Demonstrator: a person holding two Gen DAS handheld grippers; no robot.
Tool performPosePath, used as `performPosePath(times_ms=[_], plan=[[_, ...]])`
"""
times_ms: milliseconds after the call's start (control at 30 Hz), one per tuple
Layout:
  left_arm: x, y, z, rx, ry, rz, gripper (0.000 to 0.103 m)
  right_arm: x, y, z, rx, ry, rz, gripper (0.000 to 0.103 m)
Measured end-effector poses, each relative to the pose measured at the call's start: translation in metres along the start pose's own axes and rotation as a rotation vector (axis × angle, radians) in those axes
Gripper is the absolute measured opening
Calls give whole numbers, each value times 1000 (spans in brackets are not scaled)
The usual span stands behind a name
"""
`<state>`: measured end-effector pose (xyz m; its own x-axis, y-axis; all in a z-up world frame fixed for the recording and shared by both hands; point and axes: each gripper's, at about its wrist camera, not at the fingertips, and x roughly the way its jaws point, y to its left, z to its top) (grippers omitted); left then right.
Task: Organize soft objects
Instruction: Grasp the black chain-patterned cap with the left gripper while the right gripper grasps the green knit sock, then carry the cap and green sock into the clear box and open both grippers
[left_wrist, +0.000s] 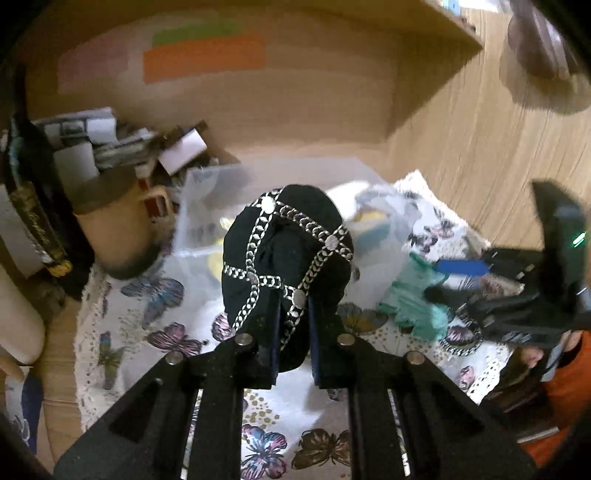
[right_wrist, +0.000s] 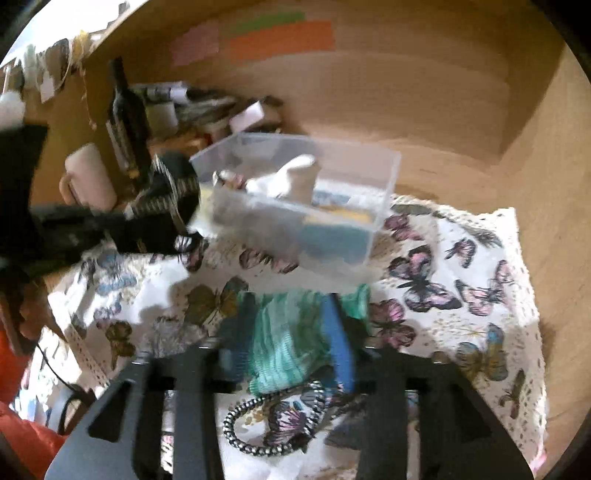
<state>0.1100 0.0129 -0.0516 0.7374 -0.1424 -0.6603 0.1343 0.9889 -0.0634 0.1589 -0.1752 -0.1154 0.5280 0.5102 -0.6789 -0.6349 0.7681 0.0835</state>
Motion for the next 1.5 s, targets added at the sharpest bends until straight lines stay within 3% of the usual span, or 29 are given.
performPosePath(times_ms=[167,233,333,467,567,600,667,700,733,900,967,1133,1267,1500], plan=[[-15,2,4,4,-36,2,12,30,5,-8,-40,97,-16,42],[-18,0,5,9,-44,6,12,41,2,-12,-22,132,17,33],[-21,0,8,15,-59,8,5,37,-3,-10,18,111,32,13],[-21,3,11,11,-60,4,5,24,-7,-6,48,55,44,9],[-13,6,7,3,-6,-14,9,12,-6,-4,53,9,26,9],[-10,7,5,2,11,-22,18,8,-6,-4,57,-4,27,9],[-1,9,-5,-9,61,-36,47,-1,-5,-1,62,-34,20,9],[4,9,-11,-12,74,-28,67,-4,-5,1,63,-49,15,9],[7,9,-16,-12,80,-16,73,-7,-5,2,64,-58,14,9],[40,17,-43,-48,207,-27,73,-19,-2,7,63,-98,19,9],[52,21,-52,-74,243,-56,66,-22,0,7,56,-104,18,9],[53,18,-52,-56,215,-65,23,-29,6,8,49,-132,14,9],[45,18,-45,-44,167,-25,17,-37,9,14,46,-165,10,9],[0,27,-7,-60,11,4,15,-52,10,35,24,-248,0,9]])
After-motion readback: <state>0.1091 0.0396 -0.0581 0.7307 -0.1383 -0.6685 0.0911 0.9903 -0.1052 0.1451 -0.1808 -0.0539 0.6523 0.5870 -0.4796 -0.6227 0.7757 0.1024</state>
